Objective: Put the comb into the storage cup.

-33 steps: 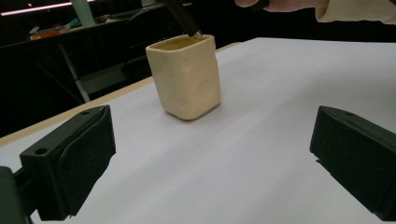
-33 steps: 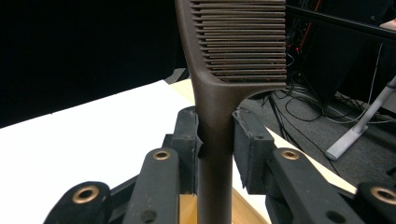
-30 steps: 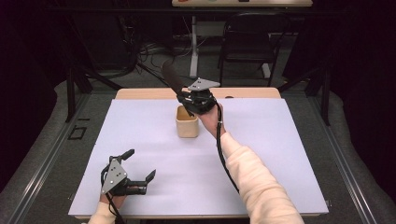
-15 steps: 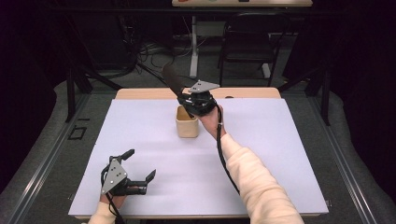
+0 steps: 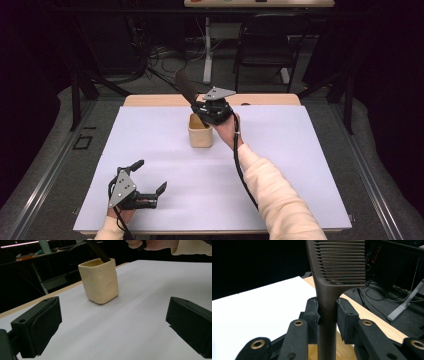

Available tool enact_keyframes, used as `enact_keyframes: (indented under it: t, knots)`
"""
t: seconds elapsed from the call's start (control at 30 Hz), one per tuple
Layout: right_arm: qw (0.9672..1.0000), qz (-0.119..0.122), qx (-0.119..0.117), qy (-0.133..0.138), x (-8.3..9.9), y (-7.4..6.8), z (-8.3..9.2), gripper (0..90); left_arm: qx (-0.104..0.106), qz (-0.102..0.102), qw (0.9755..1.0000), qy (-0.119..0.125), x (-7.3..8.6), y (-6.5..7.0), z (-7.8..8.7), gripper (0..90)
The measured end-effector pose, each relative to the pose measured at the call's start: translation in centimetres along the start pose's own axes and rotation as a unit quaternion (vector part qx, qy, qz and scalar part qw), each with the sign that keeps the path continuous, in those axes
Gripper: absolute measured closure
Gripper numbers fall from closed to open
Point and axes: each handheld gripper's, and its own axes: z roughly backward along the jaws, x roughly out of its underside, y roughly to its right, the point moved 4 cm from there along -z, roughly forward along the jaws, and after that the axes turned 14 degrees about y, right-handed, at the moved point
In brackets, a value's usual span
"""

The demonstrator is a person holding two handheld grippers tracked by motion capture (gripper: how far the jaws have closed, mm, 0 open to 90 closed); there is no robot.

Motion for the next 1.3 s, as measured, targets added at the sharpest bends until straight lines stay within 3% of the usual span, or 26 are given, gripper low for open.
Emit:
enact_keyframes:
  t: [1.3]
  knots:
    - [0.9993, -0.006, -0.012, -0.034, 2.4, -0.2, -0.3, 71.6, -0.001, 0.000, 1.0000, -0.001, 0.0, 0.0, 0.0, 0.1]
